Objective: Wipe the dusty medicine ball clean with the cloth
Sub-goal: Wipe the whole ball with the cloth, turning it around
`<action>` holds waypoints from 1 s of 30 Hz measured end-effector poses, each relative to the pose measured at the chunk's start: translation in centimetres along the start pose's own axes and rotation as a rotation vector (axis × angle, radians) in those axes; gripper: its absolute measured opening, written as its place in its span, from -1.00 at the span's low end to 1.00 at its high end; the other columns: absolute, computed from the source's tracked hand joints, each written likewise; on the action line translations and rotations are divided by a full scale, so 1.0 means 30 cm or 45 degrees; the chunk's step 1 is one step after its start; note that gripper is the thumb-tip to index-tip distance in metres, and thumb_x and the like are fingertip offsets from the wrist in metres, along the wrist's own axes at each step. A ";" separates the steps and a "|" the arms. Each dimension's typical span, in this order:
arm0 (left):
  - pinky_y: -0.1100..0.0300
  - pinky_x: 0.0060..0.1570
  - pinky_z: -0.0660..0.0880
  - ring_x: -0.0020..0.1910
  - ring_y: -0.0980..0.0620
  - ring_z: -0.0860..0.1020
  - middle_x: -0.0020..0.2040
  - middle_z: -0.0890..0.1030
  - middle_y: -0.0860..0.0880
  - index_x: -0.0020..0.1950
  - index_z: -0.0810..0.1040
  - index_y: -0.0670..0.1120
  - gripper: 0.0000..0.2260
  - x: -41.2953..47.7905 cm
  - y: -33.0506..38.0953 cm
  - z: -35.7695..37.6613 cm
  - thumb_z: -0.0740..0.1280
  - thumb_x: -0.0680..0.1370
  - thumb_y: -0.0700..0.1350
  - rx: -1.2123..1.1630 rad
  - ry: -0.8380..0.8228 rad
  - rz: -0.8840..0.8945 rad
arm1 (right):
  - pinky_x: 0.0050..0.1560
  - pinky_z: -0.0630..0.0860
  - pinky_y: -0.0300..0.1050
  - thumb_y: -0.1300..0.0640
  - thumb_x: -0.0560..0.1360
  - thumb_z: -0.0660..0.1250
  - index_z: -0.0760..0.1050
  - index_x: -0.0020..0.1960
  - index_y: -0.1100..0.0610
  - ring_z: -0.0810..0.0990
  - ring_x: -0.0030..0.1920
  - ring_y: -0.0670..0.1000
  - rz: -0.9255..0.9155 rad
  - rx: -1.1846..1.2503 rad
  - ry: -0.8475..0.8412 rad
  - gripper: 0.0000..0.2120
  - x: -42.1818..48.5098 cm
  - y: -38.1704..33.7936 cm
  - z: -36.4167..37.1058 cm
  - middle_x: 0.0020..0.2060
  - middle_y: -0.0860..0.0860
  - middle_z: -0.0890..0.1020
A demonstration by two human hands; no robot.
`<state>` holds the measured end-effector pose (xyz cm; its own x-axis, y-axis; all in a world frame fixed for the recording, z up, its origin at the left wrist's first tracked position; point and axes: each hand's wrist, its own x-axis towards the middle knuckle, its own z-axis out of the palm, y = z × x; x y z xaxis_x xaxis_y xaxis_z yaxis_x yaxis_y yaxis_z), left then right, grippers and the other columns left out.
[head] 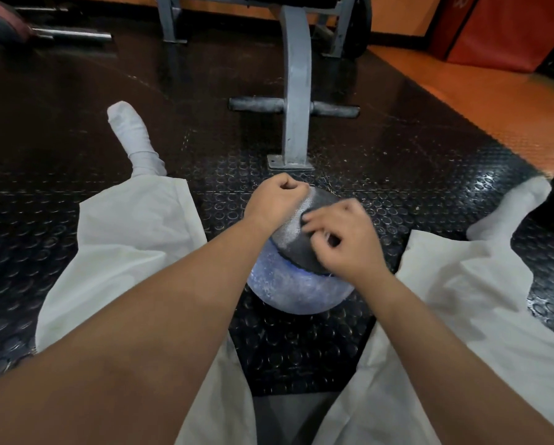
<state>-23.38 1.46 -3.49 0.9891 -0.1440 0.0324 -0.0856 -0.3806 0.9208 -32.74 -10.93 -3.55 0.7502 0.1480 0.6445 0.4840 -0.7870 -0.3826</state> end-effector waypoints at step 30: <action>0.10 0.40 0.33 0.28 0.15 0.48 0.28 0.58 0.08 0.19 0.63 0.06 -0.76 0.036 -0.005 -0.015 0.21 0.63 -0.06 0.077 -0.389 0.180 | -0.11 0.40 -0.11 0.16 0.35 0.25 0.63 -0.33 0.11 0.47 -0.14 0.04 -0.191 0.048 -0.176 -0.81 0.039 0.008 -0.002 -0.21 -0.17 0.67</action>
<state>-22.24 1.76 -3.41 0.8862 -0.4623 0.0315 -0.2350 -0.3897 0.8904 -31.78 -10.97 -2.86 0.7219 0.3450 0.5999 0.6095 -0.7274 -0.3152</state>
